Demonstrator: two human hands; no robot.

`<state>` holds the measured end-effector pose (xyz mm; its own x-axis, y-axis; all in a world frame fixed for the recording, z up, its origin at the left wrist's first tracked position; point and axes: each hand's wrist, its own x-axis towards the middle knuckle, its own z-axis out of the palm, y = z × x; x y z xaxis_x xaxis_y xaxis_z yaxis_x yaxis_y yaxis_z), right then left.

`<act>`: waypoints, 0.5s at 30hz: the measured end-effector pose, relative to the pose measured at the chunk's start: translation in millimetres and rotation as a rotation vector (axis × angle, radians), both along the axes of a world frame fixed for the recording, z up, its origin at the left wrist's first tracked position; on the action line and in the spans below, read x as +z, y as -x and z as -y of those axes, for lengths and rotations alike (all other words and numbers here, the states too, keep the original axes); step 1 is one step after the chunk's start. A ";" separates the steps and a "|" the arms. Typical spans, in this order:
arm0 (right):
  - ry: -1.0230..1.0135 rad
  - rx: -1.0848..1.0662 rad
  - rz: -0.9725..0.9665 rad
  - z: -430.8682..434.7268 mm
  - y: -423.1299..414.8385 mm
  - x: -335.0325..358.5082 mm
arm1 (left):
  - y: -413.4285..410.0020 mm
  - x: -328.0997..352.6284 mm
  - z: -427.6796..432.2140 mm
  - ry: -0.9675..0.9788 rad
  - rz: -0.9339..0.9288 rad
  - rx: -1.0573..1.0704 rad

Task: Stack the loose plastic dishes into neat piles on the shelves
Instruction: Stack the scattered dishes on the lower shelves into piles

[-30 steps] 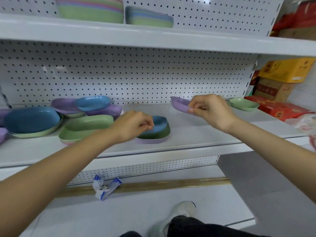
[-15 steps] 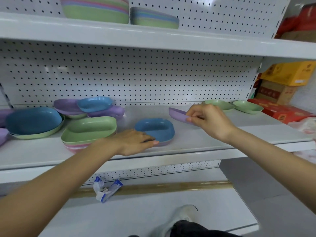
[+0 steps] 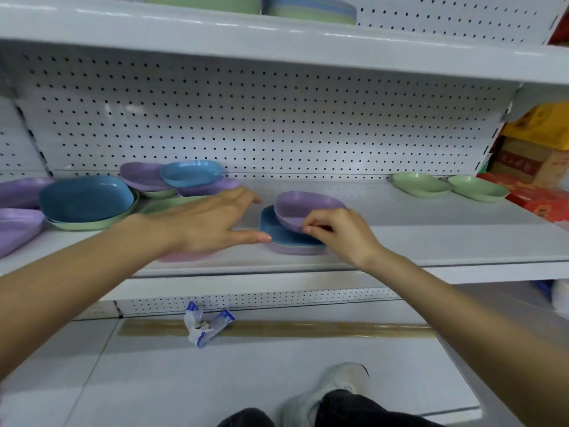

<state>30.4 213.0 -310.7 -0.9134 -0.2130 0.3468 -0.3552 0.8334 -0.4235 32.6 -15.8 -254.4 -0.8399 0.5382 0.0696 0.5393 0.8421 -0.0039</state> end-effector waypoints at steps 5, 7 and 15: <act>-0.012 0.099 0.054 1.8 1.3 -5.5 | 15.3 -10.5 4.3 0.037 0.082 -0.066; 0.001 0.075 0.041 -4.2 3.1 -4.1 | 20.6 -15.3 -0.3 0.044 0.090 -0.131; -0.294 0.069 0.208 -34.1 16.9 -2.8 | 57.6 -25.6 -25.4 0.141 0.125 -0.149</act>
<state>13.5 247.1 -313.5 -0.9381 -0.3392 0.0702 -0.3460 0.9074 -0.2387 -25.0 9.5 -280.0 -0.7480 0.6538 -0.1142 0.6611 0.7492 -0.0412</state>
